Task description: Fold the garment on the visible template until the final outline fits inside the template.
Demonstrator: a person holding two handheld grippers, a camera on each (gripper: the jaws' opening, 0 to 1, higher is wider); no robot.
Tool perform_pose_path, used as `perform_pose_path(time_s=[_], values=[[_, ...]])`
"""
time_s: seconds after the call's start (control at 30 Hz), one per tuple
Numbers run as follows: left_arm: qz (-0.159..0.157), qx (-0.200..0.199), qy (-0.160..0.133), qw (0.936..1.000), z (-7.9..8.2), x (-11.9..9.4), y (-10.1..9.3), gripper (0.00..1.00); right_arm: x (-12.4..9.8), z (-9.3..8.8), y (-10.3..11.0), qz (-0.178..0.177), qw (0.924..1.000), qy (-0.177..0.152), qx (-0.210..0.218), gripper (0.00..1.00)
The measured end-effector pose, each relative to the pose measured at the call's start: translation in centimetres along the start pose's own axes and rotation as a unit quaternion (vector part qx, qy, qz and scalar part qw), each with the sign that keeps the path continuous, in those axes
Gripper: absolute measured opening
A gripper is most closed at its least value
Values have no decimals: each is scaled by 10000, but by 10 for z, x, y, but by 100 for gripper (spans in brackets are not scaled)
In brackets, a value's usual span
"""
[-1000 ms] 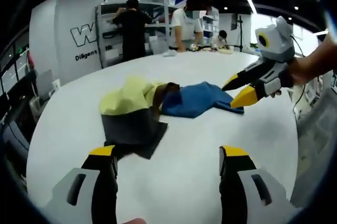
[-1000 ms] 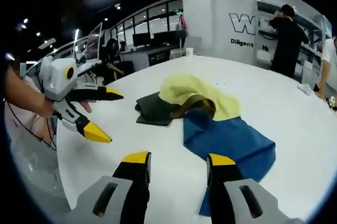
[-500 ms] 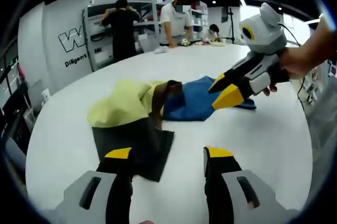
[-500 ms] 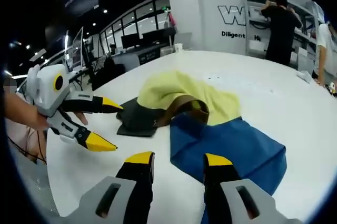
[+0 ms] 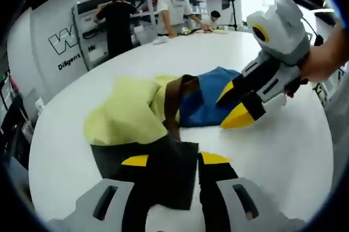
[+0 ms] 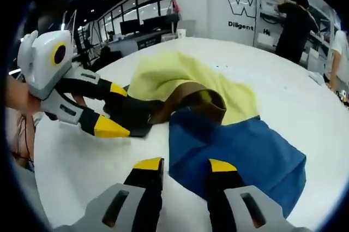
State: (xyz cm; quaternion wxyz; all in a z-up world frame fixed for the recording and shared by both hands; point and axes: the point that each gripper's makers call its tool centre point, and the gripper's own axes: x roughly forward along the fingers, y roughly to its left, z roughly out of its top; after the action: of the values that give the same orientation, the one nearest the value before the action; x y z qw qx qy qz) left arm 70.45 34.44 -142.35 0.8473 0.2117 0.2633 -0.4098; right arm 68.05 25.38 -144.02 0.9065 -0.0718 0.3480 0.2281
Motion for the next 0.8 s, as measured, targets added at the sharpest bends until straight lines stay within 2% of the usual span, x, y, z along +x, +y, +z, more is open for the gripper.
perform_pose_path(time_s=[0.03, 0.1, 0.17, 0.2, 0.27, 0.33, 0.4, 0.8], values=[[-13, 196, 88, 9998, -2, 2, 1, 26, 0, 0, -2, -20, 10000, 10, -21, 20], [-43, 212, 91, 9997, -2, 4, 1, 23, -1, 0, -4, -18, 10000, 55, -3, 13], [-48, 287, 185, 9994, -4, 5, 2, 20, -3, -4, -10, -73, 9995, 234, -210, 2], [-44, 367, 231, 9990, -5, 5, 3, 18, -4, -5, -10, -64, 9992, 263, -279, 0], [-82, 401, 319, 9987, -8, 5, 3, 11, -7, -7, -10, 8, 9994, 274, -209, 0], [-149, 365, 450, 9982, -12, 3, 1, 0, -11, -11, -11, 47, 9993, 316, -216, 0], [-141, 390, 498, 9979, -15, -1, 0, 0, -18, -17, -12, 40, 9987, 429, -260, 0], [-684, 404, 762, 9939, -41, -35, -26, 0, -62, -56, -12, 249, 9970, 715, -176, 0]])
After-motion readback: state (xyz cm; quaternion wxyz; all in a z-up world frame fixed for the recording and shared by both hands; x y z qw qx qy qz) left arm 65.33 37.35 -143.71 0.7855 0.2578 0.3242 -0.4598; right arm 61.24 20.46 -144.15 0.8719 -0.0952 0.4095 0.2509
